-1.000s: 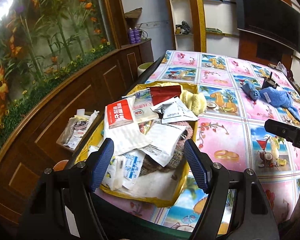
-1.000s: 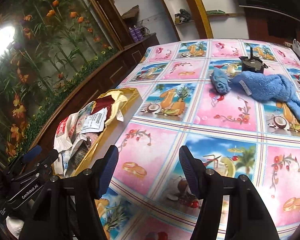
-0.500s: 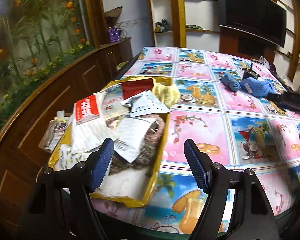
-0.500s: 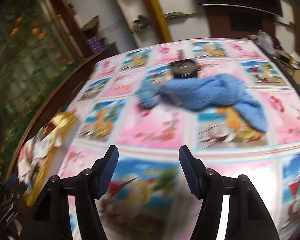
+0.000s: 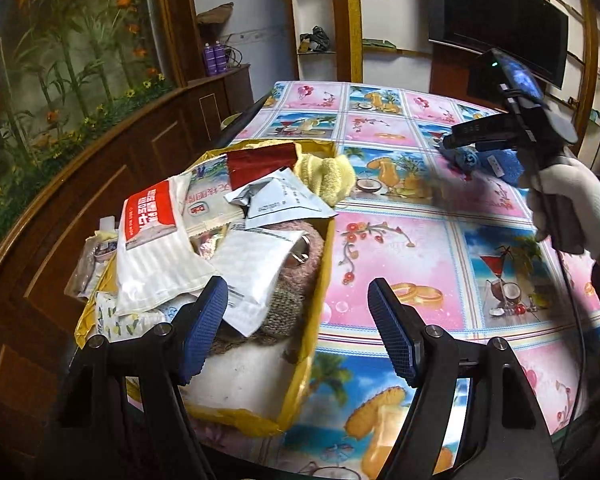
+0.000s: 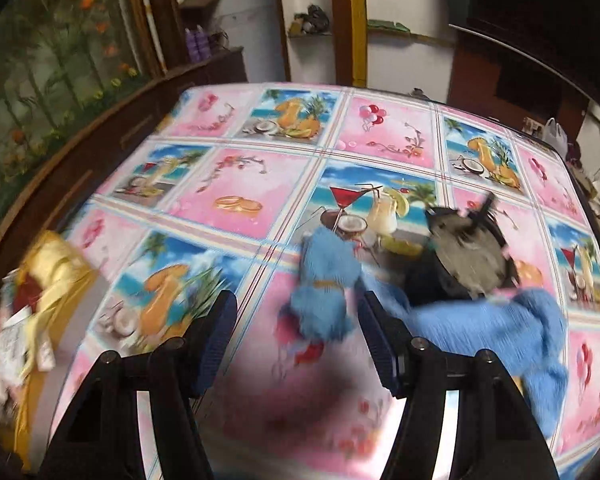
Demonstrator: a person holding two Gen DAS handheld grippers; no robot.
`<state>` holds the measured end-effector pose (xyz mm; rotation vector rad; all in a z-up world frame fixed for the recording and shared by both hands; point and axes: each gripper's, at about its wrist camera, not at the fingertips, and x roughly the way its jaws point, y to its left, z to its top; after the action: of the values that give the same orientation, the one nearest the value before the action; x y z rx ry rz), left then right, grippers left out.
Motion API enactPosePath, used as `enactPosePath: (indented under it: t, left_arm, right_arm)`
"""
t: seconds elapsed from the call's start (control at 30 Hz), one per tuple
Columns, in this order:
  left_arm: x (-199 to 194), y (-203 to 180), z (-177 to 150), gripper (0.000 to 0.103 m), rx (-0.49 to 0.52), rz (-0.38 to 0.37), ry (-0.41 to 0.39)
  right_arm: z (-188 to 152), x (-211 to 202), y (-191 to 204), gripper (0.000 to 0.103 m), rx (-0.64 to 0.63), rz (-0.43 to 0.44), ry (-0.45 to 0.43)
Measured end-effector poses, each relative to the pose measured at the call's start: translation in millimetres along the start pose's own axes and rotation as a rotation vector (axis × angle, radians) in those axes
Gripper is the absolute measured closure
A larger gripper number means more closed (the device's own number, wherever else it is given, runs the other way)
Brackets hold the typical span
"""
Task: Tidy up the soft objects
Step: 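Grasp the small blue knit plush with the right tool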
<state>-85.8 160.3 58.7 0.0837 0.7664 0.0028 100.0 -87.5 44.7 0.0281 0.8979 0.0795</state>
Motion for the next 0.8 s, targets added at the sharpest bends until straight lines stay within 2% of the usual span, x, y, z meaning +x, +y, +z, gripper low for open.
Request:
enactPosePath:
  t: [0.07, 0.1, 0.13, 0.17, 0.3, 0.47, 0.67, 0.8]
  left_arm:
    - [2, 5, 1, 0.03, -0.01, 0.004, 0.007]
    - [2, 7, 1, 0.03, -0.01, 0.006, 0.009]
    - [3, 9, 1, 0.03, -0.009, 0.011, 0.01]
    - [4, 10, 1, 0.03, -0.01, 0.013, 0.01]
    - [8, 14, 0, 0.03, -0.03, 0.008, 0.019]
    - [5, 15, -4, 0.03, -0.035, 0.015, 0.034]
    - [-7, 6, -8, 0.03, -0.03, 0.011, 0.037]
    - [-19, -8, -11, 0.03, -0.01, -0.002, 0.026]
  right_arm:
    - [9, 23, 0, 0.041, 0.0, -0.049, 0.042]
    - [12, 33, -1, 0.049, 0.003, -0.073, 0.068]
    - [14, 38, 1, 0.071, -0.005, -0.088, 0.075]
    - [13, 42, 2, 0.077, -0.011, -0.075, 0.096]
    - [-3, 28, 7, 0.077, -0.027, -0.036, 0.11]
    - [-52, -10, 30, 0.077, -0.143, -0.005, 0.138]
    - [-125, -65, 51, 0.076, -0.204, 0.136, 0.15]
    - [-155, -89, 54, 0.076, -0.202, 0.208, 0.143]
